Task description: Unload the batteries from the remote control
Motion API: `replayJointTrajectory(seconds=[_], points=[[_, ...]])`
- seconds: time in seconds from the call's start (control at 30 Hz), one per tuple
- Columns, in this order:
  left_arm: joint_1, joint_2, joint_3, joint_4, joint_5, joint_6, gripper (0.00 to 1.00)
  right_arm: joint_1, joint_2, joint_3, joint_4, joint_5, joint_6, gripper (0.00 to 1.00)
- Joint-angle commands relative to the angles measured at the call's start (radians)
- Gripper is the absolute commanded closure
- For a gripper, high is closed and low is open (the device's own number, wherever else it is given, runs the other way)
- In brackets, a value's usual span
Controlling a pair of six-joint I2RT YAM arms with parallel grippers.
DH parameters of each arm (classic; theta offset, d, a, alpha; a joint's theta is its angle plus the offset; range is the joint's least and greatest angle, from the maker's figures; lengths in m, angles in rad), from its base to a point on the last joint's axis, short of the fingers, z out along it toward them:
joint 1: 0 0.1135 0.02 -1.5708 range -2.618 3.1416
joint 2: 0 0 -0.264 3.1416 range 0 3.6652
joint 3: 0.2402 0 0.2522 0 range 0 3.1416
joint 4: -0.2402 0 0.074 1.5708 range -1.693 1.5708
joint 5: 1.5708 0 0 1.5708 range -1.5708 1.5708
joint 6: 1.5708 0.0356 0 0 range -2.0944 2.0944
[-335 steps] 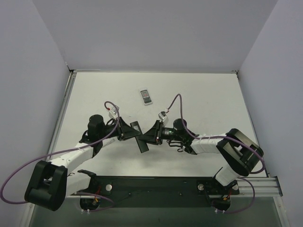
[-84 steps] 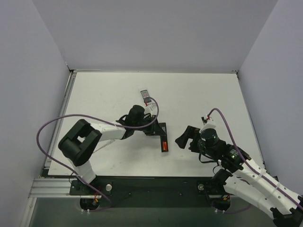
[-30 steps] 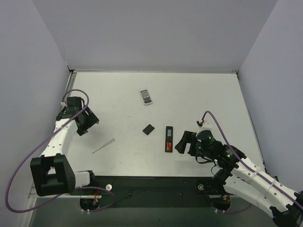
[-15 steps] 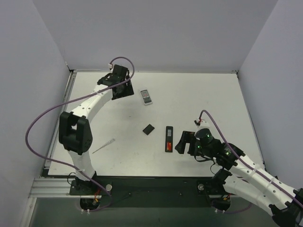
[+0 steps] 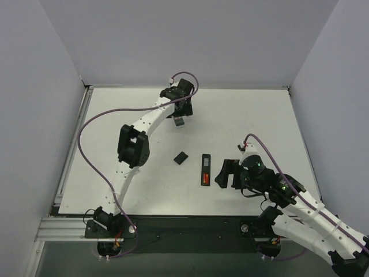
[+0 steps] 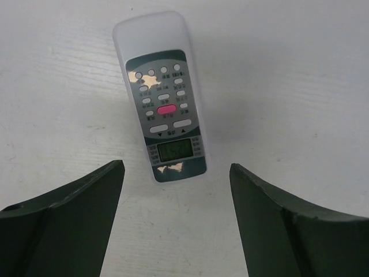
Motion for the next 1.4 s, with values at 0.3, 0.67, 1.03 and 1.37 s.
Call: replayJointTrajectory(seconds=[0.3,0.67,1.03,1.37], points=[[0.01,0.074,0.014,0.007,0.041,-0.027,0.14,-0.005,-0.058,0.014,-0.041,0.009,-0.022,0.19],[0.01,0.121,0.011,-0.012,0.023,-0.044,0.17,-0.007,-0.08,0.012,-0.056,0.031,-0.037,0.19],[-0.001,0.154,0.021,-0.028,-0.008,-0.024,0.31,-0.005,-0.097,0.028,-0.087,0.031,-0.05,0.19],[0.016,0.01,-0.212,0.045,0.114,-0.005,0.67,-0.007,-0.129,0.009,-0.102,0.031,-0.002,0.19]])
